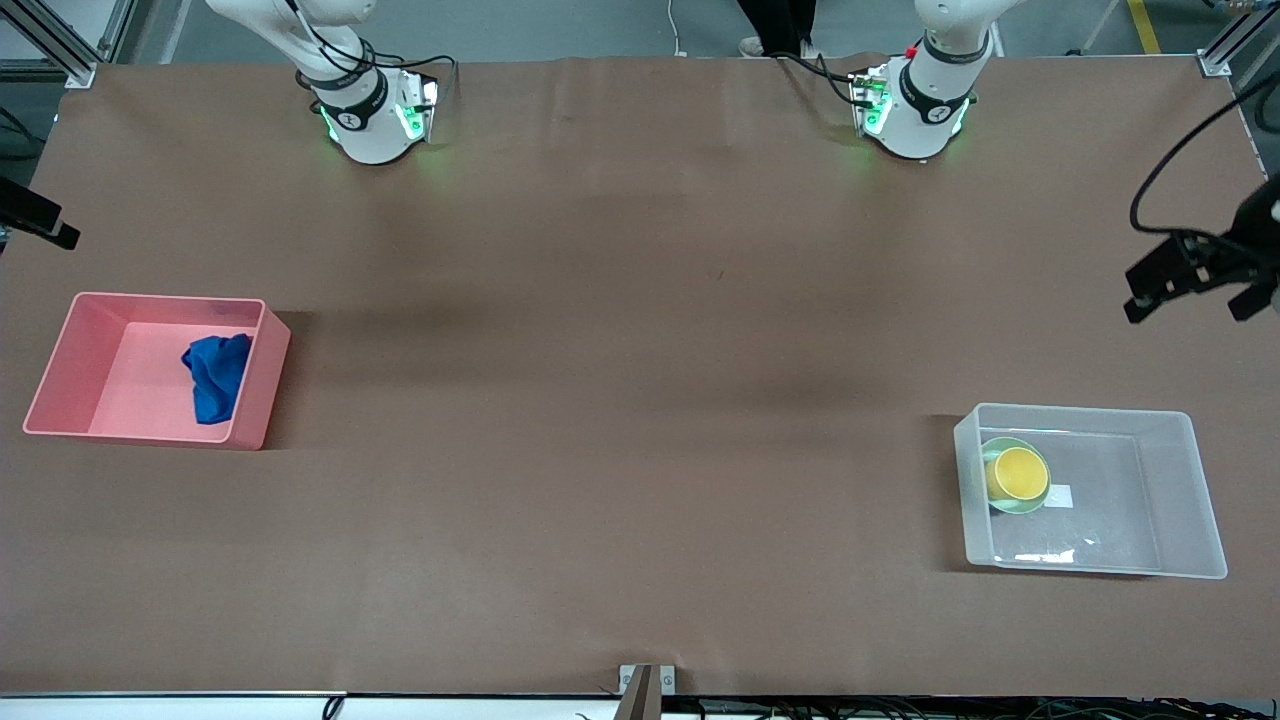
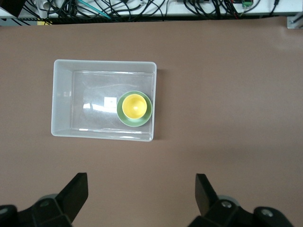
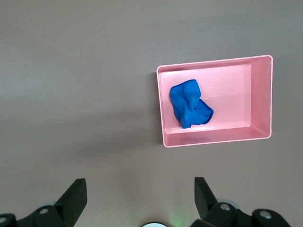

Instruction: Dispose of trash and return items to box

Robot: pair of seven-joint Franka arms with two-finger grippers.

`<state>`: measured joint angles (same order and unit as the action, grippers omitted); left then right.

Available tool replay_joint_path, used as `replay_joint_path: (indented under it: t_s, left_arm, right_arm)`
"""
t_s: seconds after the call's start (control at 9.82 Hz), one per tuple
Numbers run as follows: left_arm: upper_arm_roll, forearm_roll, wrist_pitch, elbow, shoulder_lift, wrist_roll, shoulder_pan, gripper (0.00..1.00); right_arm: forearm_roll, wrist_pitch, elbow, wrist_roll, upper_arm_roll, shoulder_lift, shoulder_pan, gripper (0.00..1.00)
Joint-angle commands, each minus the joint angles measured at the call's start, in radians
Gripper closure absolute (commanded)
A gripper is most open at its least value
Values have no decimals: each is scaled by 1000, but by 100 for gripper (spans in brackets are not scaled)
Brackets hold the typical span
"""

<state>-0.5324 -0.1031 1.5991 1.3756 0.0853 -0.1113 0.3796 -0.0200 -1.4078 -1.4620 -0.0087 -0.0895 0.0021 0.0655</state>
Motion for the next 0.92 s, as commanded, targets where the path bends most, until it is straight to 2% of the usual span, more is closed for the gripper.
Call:
replay_joint_path:
  t_s: [0.0,0.2,0.41,0.51,0.81]
  left_arm:
    - [229,84,-51,112,-83,30,-205,0]
    - [337,100,-54,205,-154,30,-301,0]
    - [368,147,-53,289,-220,12,-323,0]
    - [367,140,-56,278,-220,15,-321,0]
    - [368,123,-105,165,-153,24,-311,0]
  right_arm:
    - [0,1,-9,-11,1,-11,2,0]
    - [-1,1,-9,-11,1,-11,2,0]
    - [0,3,-9,-11,1,-11,2,0]
    - [-1,3,-9,-11,1,-11,2,0]
    - [0,3,-9,-11,1,-11,4,0]
